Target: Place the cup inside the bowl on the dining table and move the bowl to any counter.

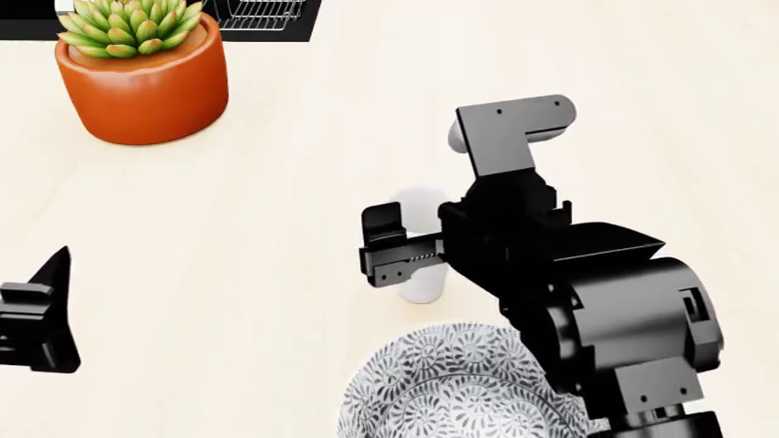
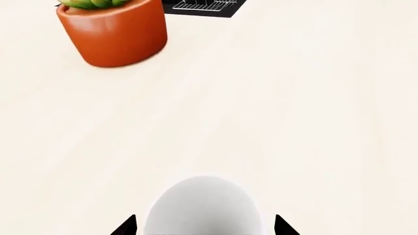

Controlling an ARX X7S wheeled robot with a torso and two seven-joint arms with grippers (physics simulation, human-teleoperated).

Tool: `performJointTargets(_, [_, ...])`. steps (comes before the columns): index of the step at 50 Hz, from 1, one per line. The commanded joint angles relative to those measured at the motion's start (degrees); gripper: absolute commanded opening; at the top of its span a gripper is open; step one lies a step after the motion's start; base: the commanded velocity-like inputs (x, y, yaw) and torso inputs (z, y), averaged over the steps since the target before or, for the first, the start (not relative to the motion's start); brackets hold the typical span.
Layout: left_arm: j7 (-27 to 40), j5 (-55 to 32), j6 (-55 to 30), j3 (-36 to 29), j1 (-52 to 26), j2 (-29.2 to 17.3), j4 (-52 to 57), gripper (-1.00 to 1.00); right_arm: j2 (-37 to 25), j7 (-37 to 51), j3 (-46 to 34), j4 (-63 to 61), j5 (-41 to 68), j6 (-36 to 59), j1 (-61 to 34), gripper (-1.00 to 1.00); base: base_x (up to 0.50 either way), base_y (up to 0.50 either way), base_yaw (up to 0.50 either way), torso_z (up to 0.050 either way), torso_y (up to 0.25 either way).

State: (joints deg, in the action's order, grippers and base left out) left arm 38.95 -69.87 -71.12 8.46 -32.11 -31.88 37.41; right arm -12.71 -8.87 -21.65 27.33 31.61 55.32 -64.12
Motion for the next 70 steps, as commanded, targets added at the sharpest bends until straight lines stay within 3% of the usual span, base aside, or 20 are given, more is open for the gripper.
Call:
performJointTargets(1, [0.0, -0.4, 1.2, 0.3, 0.4, -0.5, -0.4, 1.0, 0.6, -0.9, -0.9, 2.0, -0.6, -0.1, -0.7, 1.0, 0.0, 0.0, 0.0, 0.0, 0.0])
performJointTargets(2, [0.2, -0.1, 1.3, -0.1, 0.1, -0.3, -0.6, 1.0, 0.7, -1.3, -1.3, 2.1, -0.5, 0.0, -0.5, -1.0, 0.0, 0.0, 0.0, 0.0, 0.0])
performJointTargets(22, [1.7, 0.7, 2.2, -3.0, -1.5, 0.7, -1.4, 1.0, -0.5, 1.1, -0.4, -3.7, 0.6, 1.5, -0.1, -1.0, 0.0, 0.0, 0.0, 0.0, 0.0])
performJointTargets(31, [0.9, -1.8, 2.8, -0.5, 0.4, -1.6, -0.6, 1.0, -4.2, 4.4, 2.5, -16.2, 4.5, 9.6, 0.5, -1.0, 0.0, 0.0, 0.0, 0.0, 0.0])
performJointTargets(45, [1.4, 0.3, 3.3, -3.6, -1.3, -0.1, -1.6, 1.0, -7.8, 12.3, 14.1, -39.1, 17.0, 27.9, 2.8, -1.0, 0.0, 0.0, 0.0, 0.0, 0.0])
performJointTargets(50, [1.2, 1.2, 3.8, -4.7, -1.4, 0.6, -1.9, 1.0, -7.9, 17.7, 20.7, -45.6, 24.9, 34.4, 4.1, -1.0, 0.0, 0.0, 0.0, 0.0, 0.0])
performJointTargets(60, [0.9, 2.9, 4.5, -6.8, -2.4, 1.4, -2.9, 1.0, -17.6, 46.8, 23.2, -46.5, 63.6, 33.3, 2.2, -1.0, 0.0, 0.0, 0.0, 0.0, 0.0])
performJointTargets(70, [1.3, 1.4, 4.2, -5.9, -1.8, 0.4, -2.1, 1.0, -27.8, 57.8, 21.7, -50.8, 83.9, 27.1, 3.7, -1.0, 0.0, 0.0, 0.0, 0.0, 0.0])
